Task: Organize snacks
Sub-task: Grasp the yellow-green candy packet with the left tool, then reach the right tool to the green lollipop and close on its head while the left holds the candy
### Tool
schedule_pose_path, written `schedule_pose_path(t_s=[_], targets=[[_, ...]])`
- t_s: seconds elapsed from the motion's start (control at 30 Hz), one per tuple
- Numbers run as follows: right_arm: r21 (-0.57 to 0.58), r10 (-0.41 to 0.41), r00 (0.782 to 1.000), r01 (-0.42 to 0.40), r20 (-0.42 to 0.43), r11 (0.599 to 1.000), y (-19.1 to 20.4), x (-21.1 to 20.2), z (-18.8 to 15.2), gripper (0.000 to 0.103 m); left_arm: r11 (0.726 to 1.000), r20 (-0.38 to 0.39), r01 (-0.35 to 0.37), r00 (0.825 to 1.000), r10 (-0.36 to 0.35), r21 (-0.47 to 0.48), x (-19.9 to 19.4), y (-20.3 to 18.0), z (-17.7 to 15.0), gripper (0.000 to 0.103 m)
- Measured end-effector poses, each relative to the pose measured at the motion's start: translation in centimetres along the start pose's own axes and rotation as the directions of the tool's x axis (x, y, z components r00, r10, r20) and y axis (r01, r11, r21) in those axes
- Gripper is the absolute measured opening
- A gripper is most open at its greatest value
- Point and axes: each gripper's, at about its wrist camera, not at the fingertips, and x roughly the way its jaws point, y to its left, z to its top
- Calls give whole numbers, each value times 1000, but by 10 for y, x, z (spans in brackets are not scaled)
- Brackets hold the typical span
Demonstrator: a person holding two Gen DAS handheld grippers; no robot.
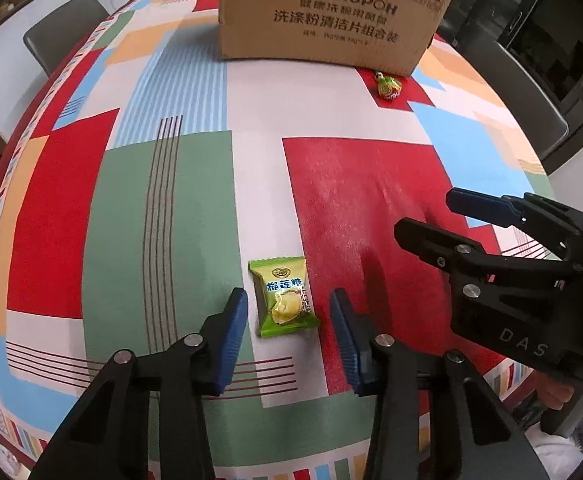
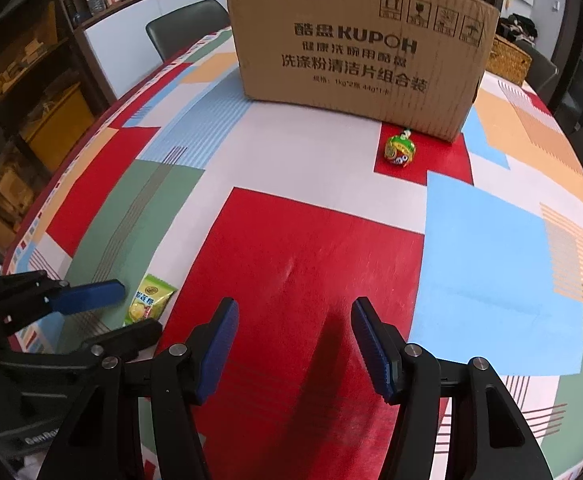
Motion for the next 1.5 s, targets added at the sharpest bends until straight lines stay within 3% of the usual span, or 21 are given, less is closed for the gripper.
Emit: schedule_pose_path(t_s=[0.2,0.37,0.6,0.8,1.13,1.5], targets=[[1,5,1000,-5,-5,1000,-1,1,-1,60,1000,-8,-20,1000,20,2,5,-1,2,28],[4,10,1000,-9,-10,1000,-1,3,-1,60,999,-7,-31,999,31,13,7,-3,3,24],[17,14,1000,-14,-17,1000,-4,6,0,60,1000,27,-18,999,18,13,3,-2,16,23],[47,8,1000,-9,26,999,-14,4,7,60,999,89,-9,996,6,32,-2,-5,37,24],[104,-69,988,55,138,993,-46,5,41,60,999,180,-6,984,-2,44,3,-12,83,23],[139,-130,978,107,166,984,-72,27,79,59,999,228,-32,973,22,41,12,-16,124,23]])
